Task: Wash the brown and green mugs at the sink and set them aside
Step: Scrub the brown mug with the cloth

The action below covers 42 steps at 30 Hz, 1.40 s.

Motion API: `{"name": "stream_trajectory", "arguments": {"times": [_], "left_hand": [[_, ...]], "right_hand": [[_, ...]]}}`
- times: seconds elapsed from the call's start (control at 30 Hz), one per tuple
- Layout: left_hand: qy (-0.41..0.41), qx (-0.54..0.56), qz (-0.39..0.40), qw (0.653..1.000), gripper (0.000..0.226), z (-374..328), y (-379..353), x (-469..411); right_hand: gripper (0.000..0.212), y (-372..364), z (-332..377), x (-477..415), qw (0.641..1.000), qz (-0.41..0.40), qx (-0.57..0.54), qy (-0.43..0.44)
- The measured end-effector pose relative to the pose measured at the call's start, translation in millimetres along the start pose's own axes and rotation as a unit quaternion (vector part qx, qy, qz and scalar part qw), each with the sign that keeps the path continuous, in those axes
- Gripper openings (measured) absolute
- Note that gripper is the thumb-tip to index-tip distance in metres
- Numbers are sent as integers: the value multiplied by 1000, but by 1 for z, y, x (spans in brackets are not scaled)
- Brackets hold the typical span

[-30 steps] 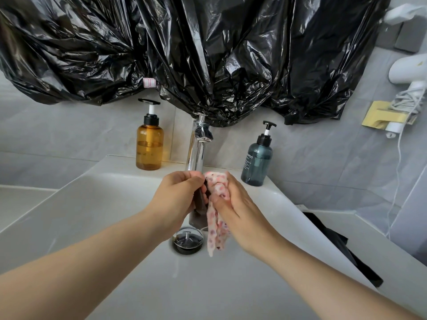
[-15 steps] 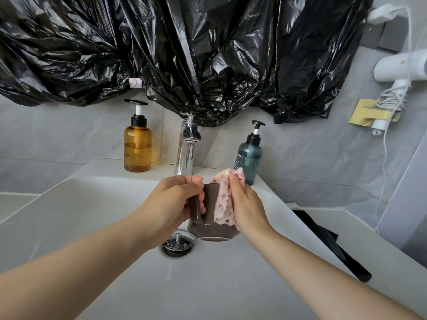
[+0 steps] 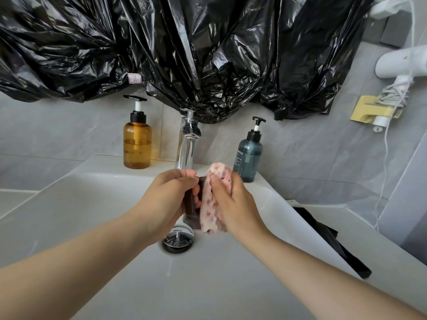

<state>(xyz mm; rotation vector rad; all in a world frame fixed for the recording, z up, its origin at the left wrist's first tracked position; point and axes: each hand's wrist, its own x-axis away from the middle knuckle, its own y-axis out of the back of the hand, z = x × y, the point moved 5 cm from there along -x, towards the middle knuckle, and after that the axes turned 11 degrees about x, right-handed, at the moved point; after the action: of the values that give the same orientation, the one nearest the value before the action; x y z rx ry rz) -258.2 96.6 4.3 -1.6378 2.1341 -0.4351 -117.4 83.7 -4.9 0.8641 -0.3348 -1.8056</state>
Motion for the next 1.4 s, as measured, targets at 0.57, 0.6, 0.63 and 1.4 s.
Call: {"name": "stream_trajectory", "arguments": {"times": [0.57, 0.6, 0.63, 1.4], "left_hand": [[-31, 34, -17, 999, 18, 0, 7, -8], [-40, 33, -25, 998, 18, -1, 8, -8], [-49, 32, -31, 998, 19, -2, 9, -8], [1, 148, 10, 989, 17, -14, 5, -8]], "right_hand": [[41, -1, -7, 4, 999, 13, -42, -2], [50, -3, -6, 5, 999, -7, -31, 18], [61, -5, -4, 8, 999, -21, -16, 39], [82, 12, 3, 2, 965, 75, -250, -24]]}}
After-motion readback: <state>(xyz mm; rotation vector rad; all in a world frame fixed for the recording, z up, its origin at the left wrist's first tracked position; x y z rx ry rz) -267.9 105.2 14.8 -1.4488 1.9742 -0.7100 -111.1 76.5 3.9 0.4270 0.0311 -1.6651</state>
